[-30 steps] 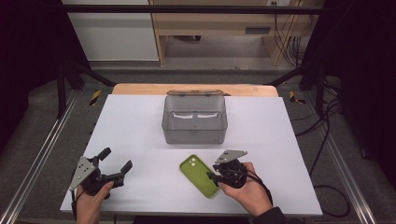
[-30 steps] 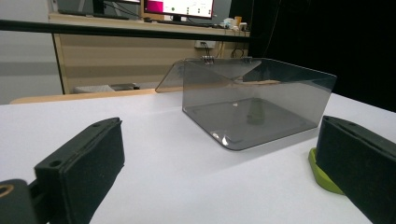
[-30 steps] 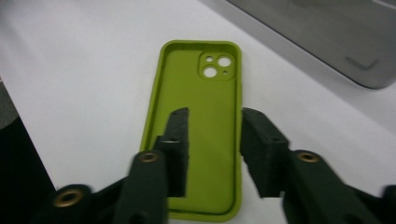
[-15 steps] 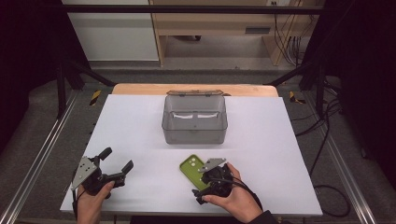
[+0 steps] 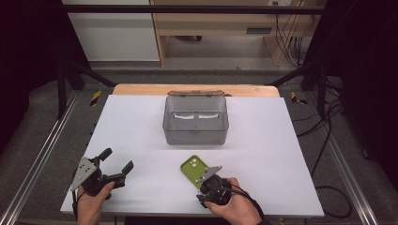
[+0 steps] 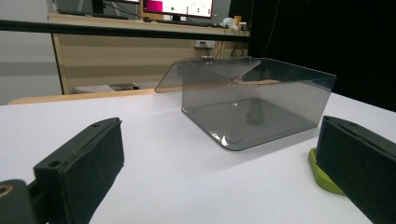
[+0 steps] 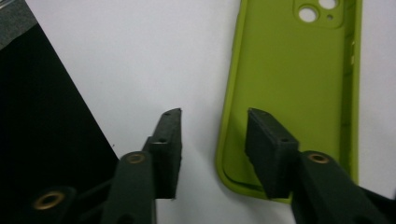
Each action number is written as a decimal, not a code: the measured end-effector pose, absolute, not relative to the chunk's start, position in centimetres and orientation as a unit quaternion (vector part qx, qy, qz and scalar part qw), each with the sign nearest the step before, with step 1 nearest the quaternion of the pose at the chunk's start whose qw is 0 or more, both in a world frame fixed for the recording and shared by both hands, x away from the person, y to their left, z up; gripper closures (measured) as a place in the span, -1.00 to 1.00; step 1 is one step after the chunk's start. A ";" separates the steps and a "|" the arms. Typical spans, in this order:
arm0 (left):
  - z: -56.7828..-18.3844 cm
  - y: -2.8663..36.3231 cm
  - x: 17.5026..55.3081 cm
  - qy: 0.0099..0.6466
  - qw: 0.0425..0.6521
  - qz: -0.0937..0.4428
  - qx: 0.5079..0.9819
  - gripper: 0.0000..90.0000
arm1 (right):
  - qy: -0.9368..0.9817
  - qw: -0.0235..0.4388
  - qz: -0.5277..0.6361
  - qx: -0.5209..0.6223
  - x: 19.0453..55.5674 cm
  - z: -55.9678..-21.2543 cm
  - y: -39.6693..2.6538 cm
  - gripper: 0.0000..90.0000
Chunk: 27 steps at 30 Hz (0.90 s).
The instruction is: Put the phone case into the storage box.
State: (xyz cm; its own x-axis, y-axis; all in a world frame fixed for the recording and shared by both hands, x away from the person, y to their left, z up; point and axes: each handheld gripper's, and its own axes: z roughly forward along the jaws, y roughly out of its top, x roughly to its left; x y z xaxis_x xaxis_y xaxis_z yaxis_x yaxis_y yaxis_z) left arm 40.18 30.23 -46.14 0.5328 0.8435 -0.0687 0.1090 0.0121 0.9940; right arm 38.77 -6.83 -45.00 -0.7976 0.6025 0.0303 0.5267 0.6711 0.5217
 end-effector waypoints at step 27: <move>-46.1 30.1 39.9 0.385 0.604 0.291 0.635 -0.98 | 0.878 0.136 0.298 0.348 36.8 -46.6 -7.3 0.95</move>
State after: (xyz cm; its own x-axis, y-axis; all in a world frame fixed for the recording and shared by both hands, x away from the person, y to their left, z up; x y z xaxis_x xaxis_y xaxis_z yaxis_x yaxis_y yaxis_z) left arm 39.94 30.06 -46.06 0.5352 0.8393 -0.0955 0.1377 0.0248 0.9902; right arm 36.78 -7.35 -46.64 -0.7213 0.6919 -0.0320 0.5294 0.5806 0.6186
